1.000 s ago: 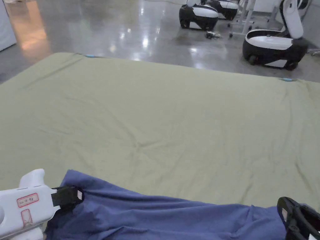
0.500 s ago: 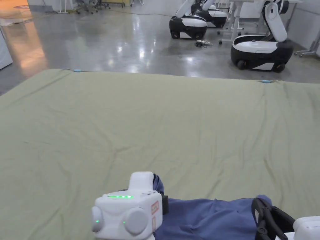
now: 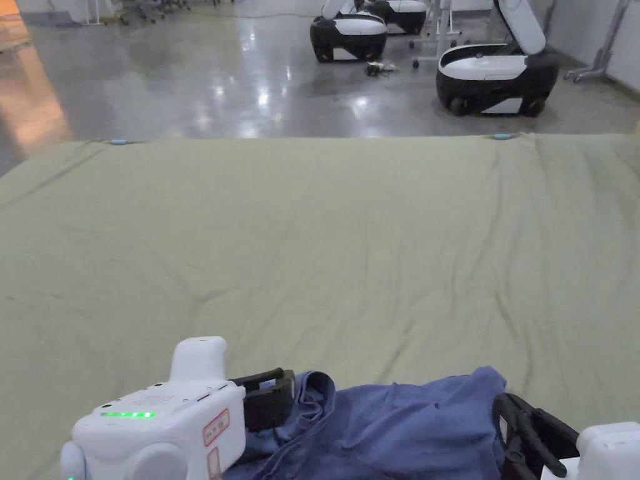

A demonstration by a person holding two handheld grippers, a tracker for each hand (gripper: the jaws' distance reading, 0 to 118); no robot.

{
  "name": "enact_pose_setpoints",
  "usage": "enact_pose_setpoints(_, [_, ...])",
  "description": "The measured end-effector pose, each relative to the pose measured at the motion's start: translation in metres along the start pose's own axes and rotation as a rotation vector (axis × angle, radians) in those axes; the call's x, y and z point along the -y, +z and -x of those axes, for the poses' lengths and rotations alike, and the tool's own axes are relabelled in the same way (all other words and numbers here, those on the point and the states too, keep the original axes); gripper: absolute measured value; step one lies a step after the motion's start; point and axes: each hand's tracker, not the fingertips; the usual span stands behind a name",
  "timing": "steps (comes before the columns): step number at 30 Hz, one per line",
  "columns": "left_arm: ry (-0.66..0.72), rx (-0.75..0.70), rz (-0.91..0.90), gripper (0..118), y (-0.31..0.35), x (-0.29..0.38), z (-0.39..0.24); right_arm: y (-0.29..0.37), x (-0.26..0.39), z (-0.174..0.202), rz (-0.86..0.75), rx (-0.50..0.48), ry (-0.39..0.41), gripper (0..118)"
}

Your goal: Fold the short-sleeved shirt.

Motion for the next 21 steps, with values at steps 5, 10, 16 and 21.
enact_pose_setpoints(5, [0.110, 0.065, 0.229, 14, -0.048, 0.019, 0.030, -0.005, 0.005, 0.003, 0.026, -0.001, -0.011, 9])
enact_pose_setpoints(10, [0.132, 0.234, 0.244, 14, -0.076, 0.045, -0.011, -0.007, 0.009, 0.004, 0.047, 0.009, -0.009, 9])
enact_pose_setpoints(16, [0.031, 0.170, 0.204, 14, -0.072, 0.050, -0.038, -0.011, 0.007, 0.001, 0.065, 0.033, -0.012, 9])
enact_pose_setpoints(21, [0.110, 0.159, 0.058, 14, -0.024, 0.027, 0.016, -0.015, 0.003, 0.011, 0.063, 0.022, 0.009, 9])
